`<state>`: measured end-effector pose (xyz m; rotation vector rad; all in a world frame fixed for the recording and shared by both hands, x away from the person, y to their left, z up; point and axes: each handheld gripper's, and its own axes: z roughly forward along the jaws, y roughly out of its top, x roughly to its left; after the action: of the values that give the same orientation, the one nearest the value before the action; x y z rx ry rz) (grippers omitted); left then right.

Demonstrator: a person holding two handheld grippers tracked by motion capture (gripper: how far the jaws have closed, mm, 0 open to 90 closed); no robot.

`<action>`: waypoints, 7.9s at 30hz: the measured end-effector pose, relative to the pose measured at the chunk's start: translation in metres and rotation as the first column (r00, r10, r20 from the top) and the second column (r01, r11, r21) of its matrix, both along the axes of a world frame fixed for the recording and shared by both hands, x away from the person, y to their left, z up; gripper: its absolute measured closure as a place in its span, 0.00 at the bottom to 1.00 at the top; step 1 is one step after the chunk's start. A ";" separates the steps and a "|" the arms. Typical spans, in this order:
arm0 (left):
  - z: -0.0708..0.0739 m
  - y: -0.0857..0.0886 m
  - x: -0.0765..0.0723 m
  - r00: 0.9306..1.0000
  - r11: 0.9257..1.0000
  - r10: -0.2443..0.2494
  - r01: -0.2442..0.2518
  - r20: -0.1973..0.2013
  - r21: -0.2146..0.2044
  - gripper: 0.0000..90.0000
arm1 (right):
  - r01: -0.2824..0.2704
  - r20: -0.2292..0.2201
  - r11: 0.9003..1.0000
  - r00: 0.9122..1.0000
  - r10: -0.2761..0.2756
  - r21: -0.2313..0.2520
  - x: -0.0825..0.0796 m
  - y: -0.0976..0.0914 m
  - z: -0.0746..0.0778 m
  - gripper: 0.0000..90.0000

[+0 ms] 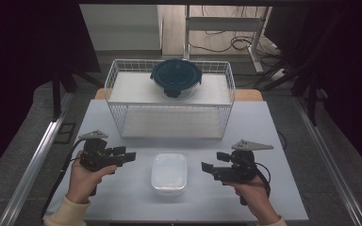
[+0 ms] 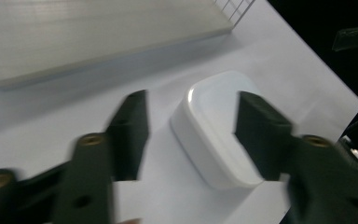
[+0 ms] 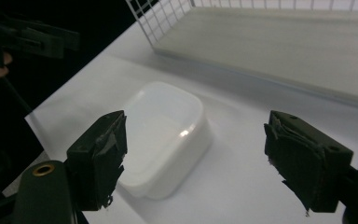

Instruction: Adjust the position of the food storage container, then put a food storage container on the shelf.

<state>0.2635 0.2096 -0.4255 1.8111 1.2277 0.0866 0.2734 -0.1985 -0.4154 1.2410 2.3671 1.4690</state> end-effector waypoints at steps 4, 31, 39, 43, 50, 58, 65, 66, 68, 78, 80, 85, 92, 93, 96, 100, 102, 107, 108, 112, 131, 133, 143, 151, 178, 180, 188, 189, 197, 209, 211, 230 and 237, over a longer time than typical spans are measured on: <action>0.000 0.001 0.001 0.999 0.999 -0.038 0.038 0.010 -0.022 0.34 | -0.004 0.015 1.000 1.000 0.004 -0.013 0.002 0.010 0.006 0.23; -0.040 -0.011 -0.007 0.997 0.996 -0.057 0.053 -0.053 -0.074 0.28 | 0.021 -0.024 0.998 0.999 -0.022 -0.060 0.010 0.003 -0.015 0.25; -0.049 -0.019 0.000 0.990 0.988 -0.087 0.070 -0.115 -0.140 0.31 | -0.012 -0.109 0.999 0.994 0.008 -0.040 0.015 0.022 -0.034 0.30; -0.056 -0.025 0.004 0.978 0.975 -0.125 0.091 -0.166 -0.202 0.33 | -0.032 -0.141 0.999 0.990 0.028 -0.025 0.017 0.032 -0.042 0.32; -0.065 -0.028 0.014 0.969 0.970 -0.138 0.091 -0.206 -0.225 0.34 | -0.022 -0.191 1.000 0.981 0.020 -0.008 0.021 0.041 -0.055 0.34; -0.075 -0.033 0.021 0.959 0.963 -0.145 0.081 -0.245 -0.256 0.36 | -0.031 -0.239 0.999 0.971 0.033 0.012 0.026 0.050 -0.065 0.40; -0.086 -0.034 0.029 0.945 0.954 -0.170 0.087 -0.279 -0.287 0.37 | -0.018 -0.281 0.999 0.959 0.027 0.035 0.029 0.051 -0.074 0.44; -0.088 -0.034 0.030 0.943 0.950 -0.174 0.085 -0.283 -0.300 0.38 | -0.018 -0.283 0.999 0.959 0.028 0.035 0.030 0.051 -0.075 0.45; -0.091 -0.033 0.031 0.937 0.941 -0.180 0.075 -0.301 -0.330 0.42 | -0.019 -0.290 0.999 0.957 0.028 0.036 0.030 0.052 -0.076 0.46; -0.099 -0.033 0.031 0.923 0.929 -0.199 0.070 -0.329 -0.364 0.57 | -0.004 -0.339 0.997 0.940 0.027 0.071 0.030 0.051 -0.083 0.57; -0.101 -0.035 0.031 0.919 0.925 -0.208 0.073 -0.336 -0.372 0.61 | -0.001 -0.352 0.996 0.936 0.031 0.084 0.031 0.051 -0.083 0.60; -0.101 -0.035 0.030 0.919 0.928 -0.200 0.066 -0.340 -0.366 0.66 | 0.015 -0.376 0.994 0.926 0.029 0.112 0.030 0.048 -0.084 0.68; -0.095 -0.034 0.025 0.933 0.933 -0.169 0.049 -0.317 -0.356 0.75 | 0.049 -0.408 0.989 0.913 0.012 0.139 0.030 0.044 -0.083 0.75; -0.094 -0.034 0.024 0.935 0.933 -0.165 0.046 -0.313 -0.356 0.76 | 0.048 -0.408 0.989 0.913 0.013 0.140 0.029 0.044 -0.082 0.75; -0.092 -0.033 0.022 0.937 0.932 -0.168 0.049 -0.308 -0.359 0.78 | 0.047 -0.398 0.989 0.917 0.013 0.140 0.027 0.044 -0.079 0.77; -0.088 -0.033 0.019 0.943 0.928 -0.164 0.049 -0.288 -0.368 0.82 | 0.041 -0.388 0.988 0.922 0.019 0.146 0.025 0.042 -0.076 0.80; -0.086 -0.032 0.018 0.947 0.928 -0.164 0.052 -0.278 -0.370 0.84 | 0.039 -0.378 0.988 0.926 0.021 0.150 0.024 0.040 -0.074 0.82; -0.083 -0.030 0.016 0.952 0.928 -0.157 0.051 -0.263 -0.369 0.87 | 0.030 -0.353 0.988 0.935 0.026 0.151 0.022 0.040 -0.069 0.84; -0.083 -0.030 0.016 0.953 0.928 -0.156 0.051 -0.261 -0.368 0.87 | 0.028 -0.349 0.988 0.937 0.026 0.150 0.022 0.040 -0.068 0.85; -0.081 -0.030 0.014 0.955 0.928 -0.157 0.055 -0.251 -0.369 0.89 | 0.023 -0.337 0.988 0.941 0.030 0.154 0.021 0.040 -0.067 0.87; -0.055 -0.028 0.002 0.977 0.932 -0.155 0.094 -0.149 -0.350 0.89 | -0.018 -0.250 0.985 0.966 0.062 0.174 0.014 0.039 -0.048 0.88; -0.051 -0.029 0.000 0.979 0.932 -0.157 0.103 -0.131 -0.348 0.89 | -0.023 -0.235 0.985 0.970 0.064 0.173 0.013 0.038 -0.044 0.88; -0.036 -0.030 -0.006 0.985 0.938 -0.155 0.122 -0.077 -0.326 0.89 | -0.044 -0.191 0.983 0.978 0.078 0.179 0.008 0.037 -0.032 0.88; -0.028 -0.029 -0.011 0.984 0.930 -0.166 0.137 -0.058 -0.340 0.90 | -0.064 -0.157 0.982 0.983 0.092 0.178 0.003 0.036 -0.020 0.88; 0.036 -0.027 0.005 0.983 0.929 -0.178 0.185 0.050 -0.319 0.90 | -0.092 -0.050 0.975 0.993 0.104 0.200 0.018 0.035 0.036 0.88; 0.046 -0.027 0.008 0.982 0.933 -0.177 0.189 0.066 -0.307 0.90 | -0.094 -0.042 0.975 0.994 0.104 0.204 0.021 0.036 0.044 0.88; 0.070 -0.023 0.017 0.978 0.931 -0.184 0.205 0.095 -0.303 0.90 | -0.104 -0.014 0.974 0.994 0.109 0.202 0.030 0.038 0.071 0.88; 0.072 -0.023 0.018 0.978 0.931 -0.183 0.205 0.100 -0.302 0.90 | -0.105 -0.011 0.974 0.994 0.109 0.202 0.031 0.039 0.073 0.88; 0.089 -0.021 0.023 0.976 0.929 -0.178 0.208 0.125 -0.306 0.90 | -0.110 0.021 0.975 0.994 0.108 0.193 0.035 0.041 0.093 0.88; 0.117 -0.023 0.033 0.971 0.933 -0.173 0.214 0.162 -0.288 0.90 | -0.105 0.057 0.979 0.994 0.096 0.177 0.043 0.041 0.123 0.88; 0.122 -0.023 0.036 0.971 0.934 -0.174 0.216 0.166 -0.285 0.90 | -0.104 0.064 0.979 0.993 0.094 0.174 0.045 0.042 0.128 0.88; 0.163 -0.024 0.058 0.964 0.936 -0.175 0.226 0.199 -0.271 0.90 | -0.102 0.102 0.983 0.991 0.087 0.153 0.062 0.042 0.172 0.88; 0.177 -0.025 0.071 0.964 0.939 -0.173 0.223 0.201 -0.263 0.90 | -0.097 0.106 0.983 0.991 0.081 0.155 0.074 0.042 0.185 0.88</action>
<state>0.3345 0.1847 -0.2482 1.6276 0.8785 -0.0428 0.3474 -0.1566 -0.2302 1.0774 2.3071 1.7360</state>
